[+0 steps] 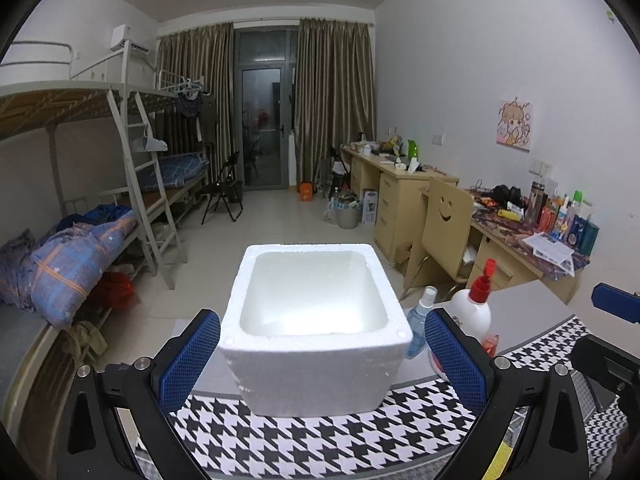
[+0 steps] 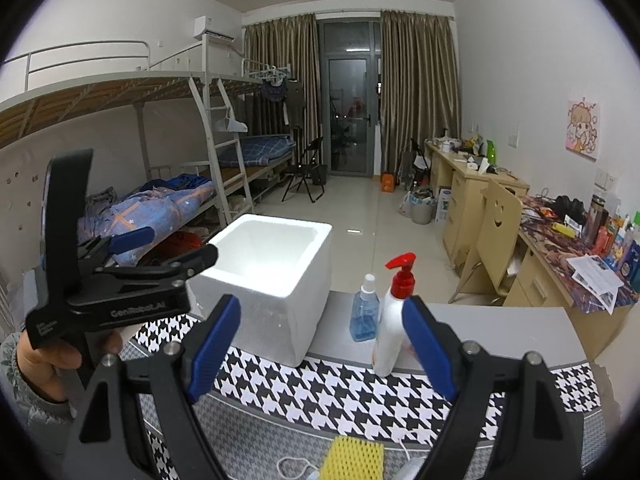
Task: Organize soft objects
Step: 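Move both grippers away from the foam box toward the grey sock, then lower the left gripper onto the grey sock and close on it, then move the right gripper to the white foam tube while the left holds the sock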
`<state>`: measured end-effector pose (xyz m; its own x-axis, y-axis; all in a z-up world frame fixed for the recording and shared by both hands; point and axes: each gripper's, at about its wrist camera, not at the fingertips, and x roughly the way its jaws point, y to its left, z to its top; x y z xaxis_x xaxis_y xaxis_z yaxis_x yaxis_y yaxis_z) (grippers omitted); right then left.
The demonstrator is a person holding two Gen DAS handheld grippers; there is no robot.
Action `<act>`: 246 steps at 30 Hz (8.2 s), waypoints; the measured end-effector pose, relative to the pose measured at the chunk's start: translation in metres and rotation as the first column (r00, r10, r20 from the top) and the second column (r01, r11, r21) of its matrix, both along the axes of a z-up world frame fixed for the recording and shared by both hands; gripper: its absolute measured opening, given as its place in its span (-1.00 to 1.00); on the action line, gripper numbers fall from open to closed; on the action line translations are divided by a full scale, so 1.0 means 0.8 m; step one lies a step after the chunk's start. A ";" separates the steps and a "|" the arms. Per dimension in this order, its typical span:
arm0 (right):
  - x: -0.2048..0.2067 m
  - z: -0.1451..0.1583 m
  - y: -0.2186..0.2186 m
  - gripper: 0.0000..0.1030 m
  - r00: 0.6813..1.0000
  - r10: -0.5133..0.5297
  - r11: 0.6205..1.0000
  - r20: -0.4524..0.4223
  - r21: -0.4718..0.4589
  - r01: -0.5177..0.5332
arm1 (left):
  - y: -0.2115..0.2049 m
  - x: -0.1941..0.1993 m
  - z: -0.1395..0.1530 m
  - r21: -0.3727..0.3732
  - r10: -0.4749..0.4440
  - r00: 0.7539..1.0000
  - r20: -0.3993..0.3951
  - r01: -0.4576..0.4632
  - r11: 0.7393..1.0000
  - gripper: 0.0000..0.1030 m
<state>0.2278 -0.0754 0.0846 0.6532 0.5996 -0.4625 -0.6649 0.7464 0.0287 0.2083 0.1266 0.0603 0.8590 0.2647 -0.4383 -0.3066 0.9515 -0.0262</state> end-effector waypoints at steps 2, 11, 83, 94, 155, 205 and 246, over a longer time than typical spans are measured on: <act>-0.006 -0.001 -0.005 0.67 1.000 0.008 1.000 -0.004 0.005 -0.008 | -0.004 -0.009 -0.001 -0.008 -0.004 1.000 0.007 0.004 1.000 0.98; -0.034 0.002 -0.036 0.67 0.999 0.005 0.999 0.040 0.045 -0.007 | -0.036 -0.064 0.004 0.010 -0.031 0.997 0.064 0.031 0.999 0.98; -0.133 -0.098 -0.204 0.76 0.982 -0.188 0.978 0.018 0.093 0.186 | -0.207 -0.155 -0.081 0.059 -0.304 0.945 0.119 0.299 0.952 0.98; -0.134 -0.118 -0.221 0.76 0.974 -0.225 0.971 -0.010 0.077 0.225 | -0.237 -0.144 -0.096 0.067 -0.379 0.922 0.084 0.374 0.925 0.98; -0.119 -0.215 -0.319 0.76 0.872 -0.450 0.888 -0.192 0.003 0.459 | -0.347 -0.051 -0.185 -0.023 -0.546 0.816 -0.191 0.552 0.834 0.98; -0.087 -0.254 -0.304 0.76 0.832 -0.452 0.885 -0.321 -0.049 0.462 | -0.367 -0.001 -0.224 -0.148 -0.573 0.748 -0.334 0.559 0.816 -0.69; -0.092 -0.234 -0.269 -0.11 0.752 -0.526 0.842 -0.397 -0.122 0.525 | -0.317 -0.049 -0.194 -0.102 -0.569 0.798 -0.200 0.560 0.822 -0.69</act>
